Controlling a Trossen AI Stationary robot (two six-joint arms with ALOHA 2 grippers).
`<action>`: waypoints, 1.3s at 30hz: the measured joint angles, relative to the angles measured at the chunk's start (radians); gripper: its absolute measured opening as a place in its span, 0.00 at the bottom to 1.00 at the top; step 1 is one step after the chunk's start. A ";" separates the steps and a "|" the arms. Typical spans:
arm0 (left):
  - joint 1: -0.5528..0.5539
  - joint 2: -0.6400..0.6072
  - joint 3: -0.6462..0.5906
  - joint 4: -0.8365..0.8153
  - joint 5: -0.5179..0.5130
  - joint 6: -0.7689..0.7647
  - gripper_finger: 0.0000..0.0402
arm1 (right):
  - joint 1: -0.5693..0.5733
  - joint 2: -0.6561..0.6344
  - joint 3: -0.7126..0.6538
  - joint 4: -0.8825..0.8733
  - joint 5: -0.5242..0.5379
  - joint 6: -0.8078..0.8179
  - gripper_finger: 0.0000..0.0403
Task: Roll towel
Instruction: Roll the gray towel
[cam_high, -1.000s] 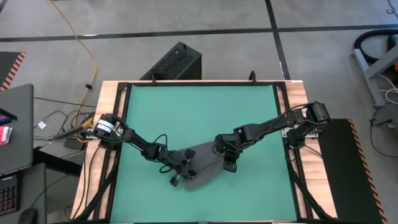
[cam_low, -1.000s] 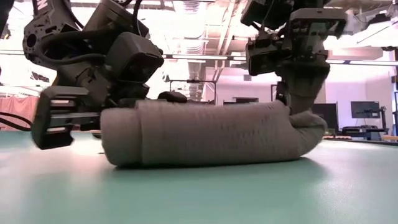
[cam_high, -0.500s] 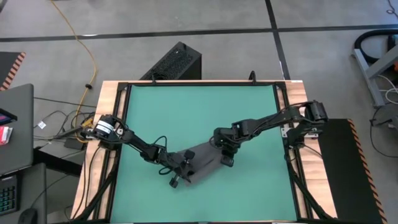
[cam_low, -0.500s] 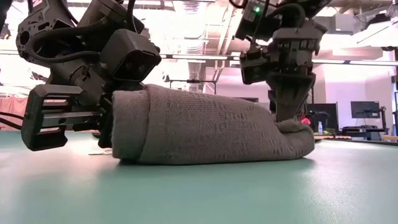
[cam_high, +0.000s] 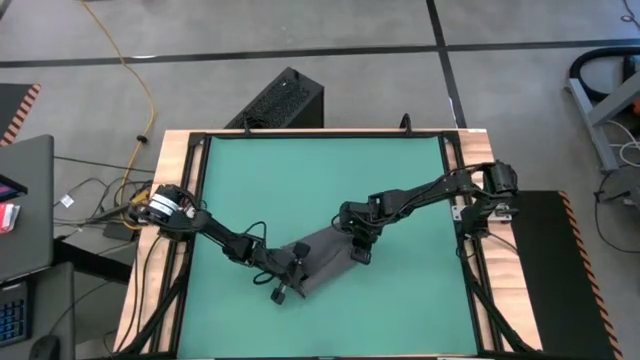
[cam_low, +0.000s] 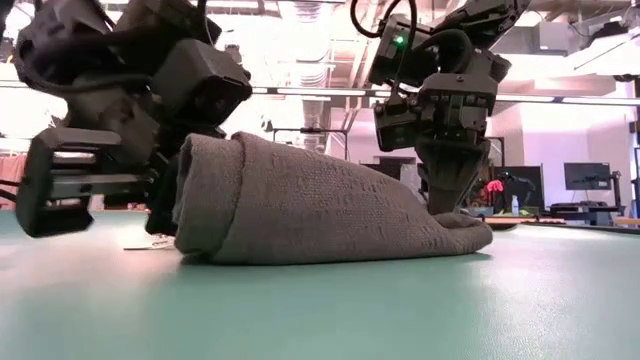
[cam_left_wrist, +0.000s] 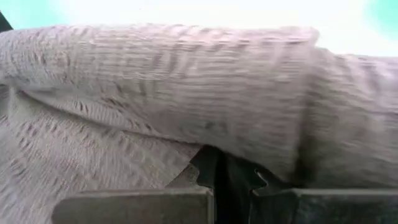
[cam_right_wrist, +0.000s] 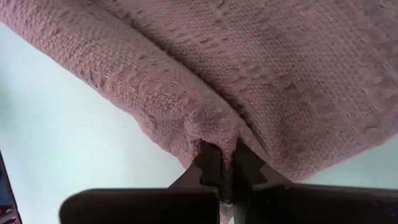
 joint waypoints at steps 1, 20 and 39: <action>-0.010 -0.021 -0.001 -0.019 -0.025 0.000 0.00 | 0.000 0.000 0.000 -0.001 0.003 0.000 0.05; -0.201 -0.535 0.000 -0.195 -0.565 0.174 0.00 | 0.016 0.000 -0.002 0.014 0.067 -0.017 0.05; -0.088 -0.167 0.380 -0.567 -0.297 0.245 0.00 | 0.016 0.001 -0.002 0.017 0.068 -0.016 0.05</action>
